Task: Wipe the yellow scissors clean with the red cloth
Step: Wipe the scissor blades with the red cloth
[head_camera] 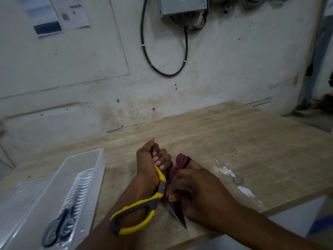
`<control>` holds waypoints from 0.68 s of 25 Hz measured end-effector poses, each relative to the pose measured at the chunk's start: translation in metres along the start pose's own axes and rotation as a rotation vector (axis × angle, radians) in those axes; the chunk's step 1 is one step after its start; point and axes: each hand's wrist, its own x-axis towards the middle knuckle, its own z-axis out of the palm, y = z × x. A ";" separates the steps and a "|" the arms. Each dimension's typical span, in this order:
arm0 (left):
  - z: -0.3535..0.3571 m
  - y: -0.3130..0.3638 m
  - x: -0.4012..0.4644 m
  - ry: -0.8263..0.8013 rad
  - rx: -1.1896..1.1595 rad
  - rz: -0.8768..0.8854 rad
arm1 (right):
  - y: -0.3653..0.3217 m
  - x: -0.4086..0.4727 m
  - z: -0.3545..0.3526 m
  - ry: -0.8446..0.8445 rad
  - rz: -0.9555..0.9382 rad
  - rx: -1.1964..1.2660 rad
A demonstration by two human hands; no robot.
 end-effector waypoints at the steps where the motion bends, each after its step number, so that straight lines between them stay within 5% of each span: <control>1: -0.002 -0.001 0.000 -0.001 0.003 -0.010 | 0.003 -0.001 -0.004 -0.057 -0.005 -0.030; 8: 0.003 -0.001 -0.001 -0.019 -0.003 -0.023 | -0.004 0.003 -0.008 0.065 0.103 0.001; 14: -0.002 -0.003 -0.003 0.030 -0.024 -0.006 | 0.001 0.013 -0.003 0.146 0.145 -0.365; 17: 0.000 -0.003 -0.003 0.017 -0.037 -0.006 | 0.007 0.009 -0.006 0.122 0.199 -0.204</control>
